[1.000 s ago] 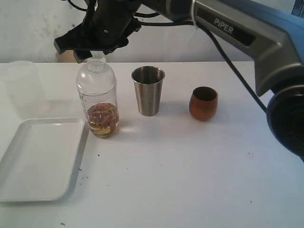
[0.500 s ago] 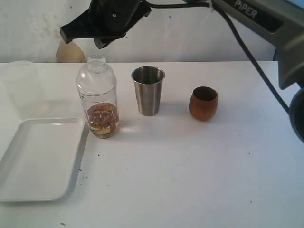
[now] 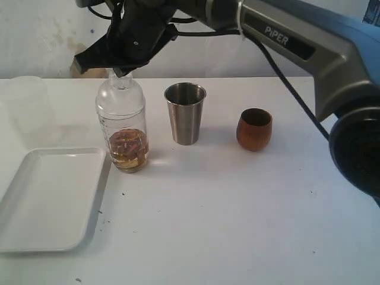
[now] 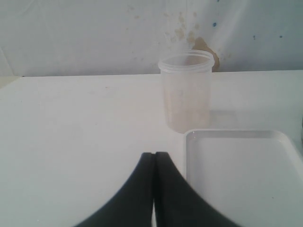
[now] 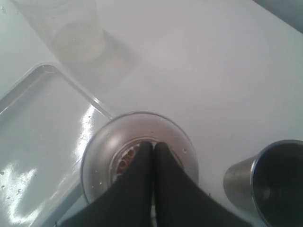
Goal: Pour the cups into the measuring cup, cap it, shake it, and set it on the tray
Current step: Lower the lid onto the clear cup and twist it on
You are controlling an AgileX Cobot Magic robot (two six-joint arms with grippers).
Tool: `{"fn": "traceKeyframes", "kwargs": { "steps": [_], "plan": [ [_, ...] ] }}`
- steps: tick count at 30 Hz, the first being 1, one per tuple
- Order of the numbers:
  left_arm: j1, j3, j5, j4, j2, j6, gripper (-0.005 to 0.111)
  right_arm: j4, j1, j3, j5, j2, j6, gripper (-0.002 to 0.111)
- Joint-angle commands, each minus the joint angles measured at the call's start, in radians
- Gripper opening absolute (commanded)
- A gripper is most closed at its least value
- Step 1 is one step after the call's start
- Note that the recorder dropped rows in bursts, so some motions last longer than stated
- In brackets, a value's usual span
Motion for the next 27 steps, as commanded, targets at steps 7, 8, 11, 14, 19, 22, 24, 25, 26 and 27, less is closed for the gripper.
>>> {"fn": "traceKeyframes", "kwargs": {
  "steps": [7,8,11,14,19,22,24,25,26,27],
  "plan": [
    [-0.001,0.005,-0.012,0.005,-0.003,-0.001,0.0,0.133,-0.004,0.004,-0.035,0.016,-0.066,0.0],
    [-0.001,0.005,-0.012,0.005,-0.003,-0.001,0.0,0.133,-0.004,0.004,-0.03,0.022,-0.066,0.0],
    [-0.001,0.005,-0.012,0.005,-0.003,-0.001,0.0,0.129,-0.004,0.004,-0.02,0.036,-0.065,0.0],
    [-0.001,0.005,-0.012,0.005,-0.003,-0.001,0.0,0.128,-0.004,0.004,-0.006,0.053,-0.065,0.0],
    [-0.001,0.005,-0.012,0.005,-0.003,-0.001,0.0,0.128,-0.004,0.004,0.019,0.075,-0.065,0.0],
    [-0.001,0.005,-0.012,0.005,-0.003,-0.001,0.0,0.128,-0.004,0.004,0.039,0.077,-0.065,0.0],
    [-0.001,0.005,-0.012,0.005,-0.003,-0.001,0.0,0.128,-0.004,0.004,0.05,0.07,-0.067,0.0],
    [-0.001,0.005,-0.012,0.005,-0.003,-0.001,0.0,0.125,-0.004,0.004,0.051,0.065,-0.074,0.0],
    [-0.001,0.005,-0.012,0.005,-0.003,-0.001,0.0,0.123,-0.004,0.004,0.053,0.06,-0.076,0.0],
    [-0.001,0.005,-0.012,0.005,-0.003,-0.001,0.0,0.123,-0.004,0.004,0.053,0.05,-0.076,0.0]
  ]
}}
